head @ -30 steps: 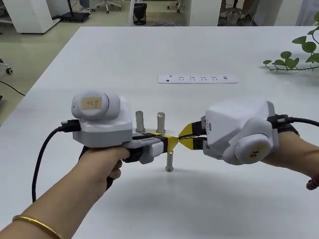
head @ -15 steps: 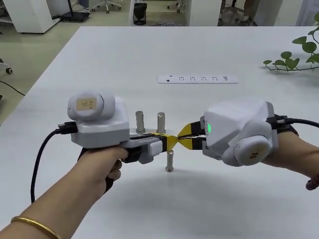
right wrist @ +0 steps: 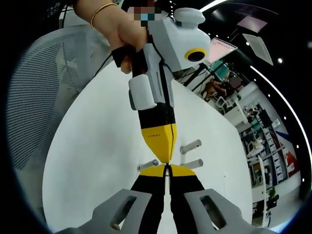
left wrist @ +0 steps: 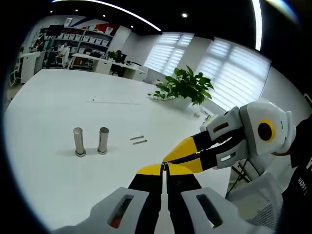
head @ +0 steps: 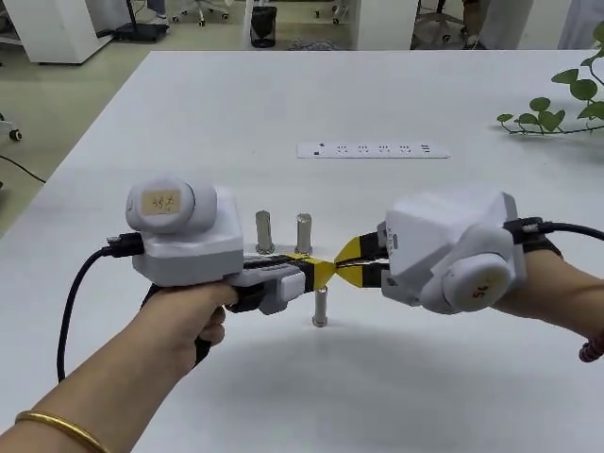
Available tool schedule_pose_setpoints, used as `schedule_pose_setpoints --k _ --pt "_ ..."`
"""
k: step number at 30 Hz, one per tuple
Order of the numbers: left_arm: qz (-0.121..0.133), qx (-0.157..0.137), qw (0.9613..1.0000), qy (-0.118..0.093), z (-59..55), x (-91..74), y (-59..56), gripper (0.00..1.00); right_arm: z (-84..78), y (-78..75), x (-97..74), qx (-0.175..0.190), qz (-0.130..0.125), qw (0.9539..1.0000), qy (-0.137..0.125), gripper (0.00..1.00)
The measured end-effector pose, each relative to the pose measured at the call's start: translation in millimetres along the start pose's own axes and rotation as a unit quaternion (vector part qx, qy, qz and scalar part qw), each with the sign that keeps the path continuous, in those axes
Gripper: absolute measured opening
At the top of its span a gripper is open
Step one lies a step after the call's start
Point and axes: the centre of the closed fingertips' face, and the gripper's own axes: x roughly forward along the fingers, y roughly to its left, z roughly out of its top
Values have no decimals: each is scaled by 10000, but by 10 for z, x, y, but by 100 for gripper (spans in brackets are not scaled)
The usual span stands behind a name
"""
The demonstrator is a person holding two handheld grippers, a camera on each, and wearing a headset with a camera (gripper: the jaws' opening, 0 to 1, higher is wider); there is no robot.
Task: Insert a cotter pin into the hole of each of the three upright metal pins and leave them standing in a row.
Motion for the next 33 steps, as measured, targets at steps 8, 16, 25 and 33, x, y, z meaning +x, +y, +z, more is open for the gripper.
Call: schedule_pose_setpoints --k 8,16,25,33 --pt "-97 631 9979 58 -36 -35 -10 0 -35 47 -3 920 239 9952 -229 0" --pt "-128 1419 9896 211 -146 -118 5 0 -18 106 -45 1995 632 9760 -606 2" --pt "-568 2020 9774 250 -237 -191 -112 0 27 271 -57 2968 1247 9415 -1000 3" --pt "-1000 2123 9715 323 -300 -248 -273 0 154 432 -139 3202 1728 9228 -1265 5"
